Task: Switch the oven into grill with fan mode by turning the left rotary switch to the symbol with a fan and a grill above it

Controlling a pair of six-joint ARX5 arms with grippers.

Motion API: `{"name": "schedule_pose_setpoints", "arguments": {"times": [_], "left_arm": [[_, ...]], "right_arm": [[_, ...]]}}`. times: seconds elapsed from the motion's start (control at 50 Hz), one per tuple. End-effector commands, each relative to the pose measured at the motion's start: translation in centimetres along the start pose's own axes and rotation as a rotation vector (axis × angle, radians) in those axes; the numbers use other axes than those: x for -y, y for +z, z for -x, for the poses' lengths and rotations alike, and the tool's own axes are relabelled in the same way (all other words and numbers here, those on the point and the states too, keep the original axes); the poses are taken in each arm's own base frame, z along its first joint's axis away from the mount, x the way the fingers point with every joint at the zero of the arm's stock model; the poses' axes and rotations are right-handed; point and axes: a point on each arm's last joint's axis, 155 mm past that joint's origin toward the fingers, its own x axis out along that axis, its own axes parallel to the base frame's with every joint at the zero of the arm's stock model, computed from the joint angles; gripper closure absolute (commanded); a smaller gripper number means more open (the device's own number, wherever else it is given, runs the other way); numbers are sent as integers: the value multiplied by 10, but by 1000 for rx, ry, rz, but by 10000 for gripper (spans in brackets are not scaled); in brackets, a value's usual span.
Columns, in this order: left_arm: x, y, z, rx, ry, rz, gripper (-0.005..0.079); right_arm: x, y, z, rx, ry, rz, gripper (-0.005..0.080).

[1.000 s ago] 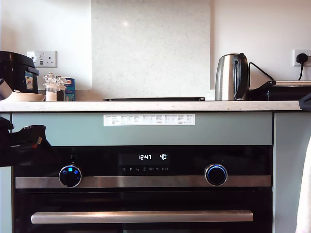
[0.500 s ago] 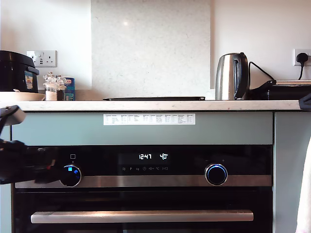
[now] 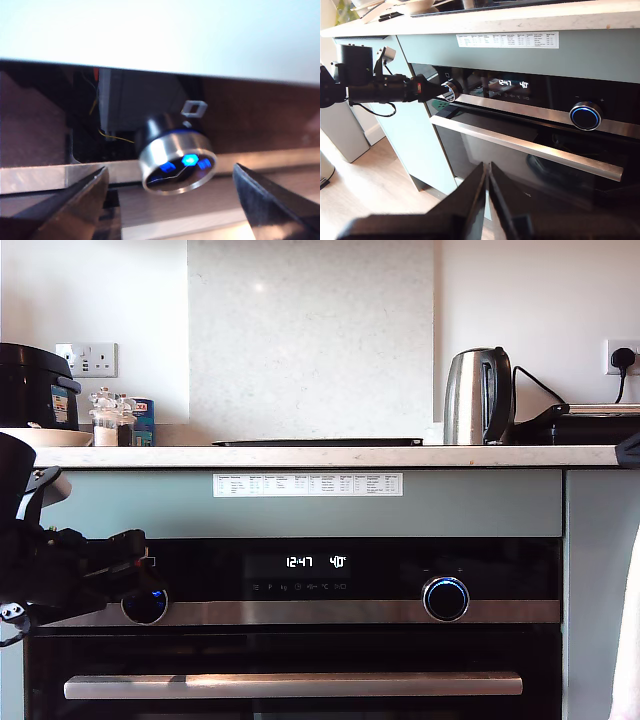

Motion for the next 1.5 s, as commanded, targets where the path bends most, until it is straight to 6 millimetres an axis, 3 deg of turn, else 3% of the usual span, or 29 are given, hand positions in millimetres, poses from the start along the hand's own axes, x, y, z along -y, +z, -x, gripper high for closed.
{"name": "schedule_pose_setpoints", "arguments": {"times": [0.0, 0.2, 0.6, 0.82, 0.9, 1.1, 1.32, 1.48], "left_arm": [[3, -8, -5, -13, -13, 23, 19], [9, -3, -11, -7, -32, 68, 19], [-4, 13, -27, 1, 52, 72, 20], [-16, 2, -32, -56, 112, 69, 25], [-19, 3, -32, -49, 131, 63, 91], [-28, -2, -30, -63, 178, 65, 357], [-29, -5, -30, -75, 187, 50, 424], [-30, -12, -29, -103, 194, 52, 424]], "right_arm": [[-1, 2, 1, 6, 1, 5, 765], [-1, 2, 1, 6, 1, 5, 765], [0, 2, 1, 6, -2, 5, 765], [2, 2, 1, 8, -15, 5, 765], [2, 2, 1, 8, -15, 5, 765], [2, 2, 1, 8, -14, 5, 764], [2, 2, 1, 8, -15, 5, 765], [2, 2, 1, 8, -15, 5, 765]]}}
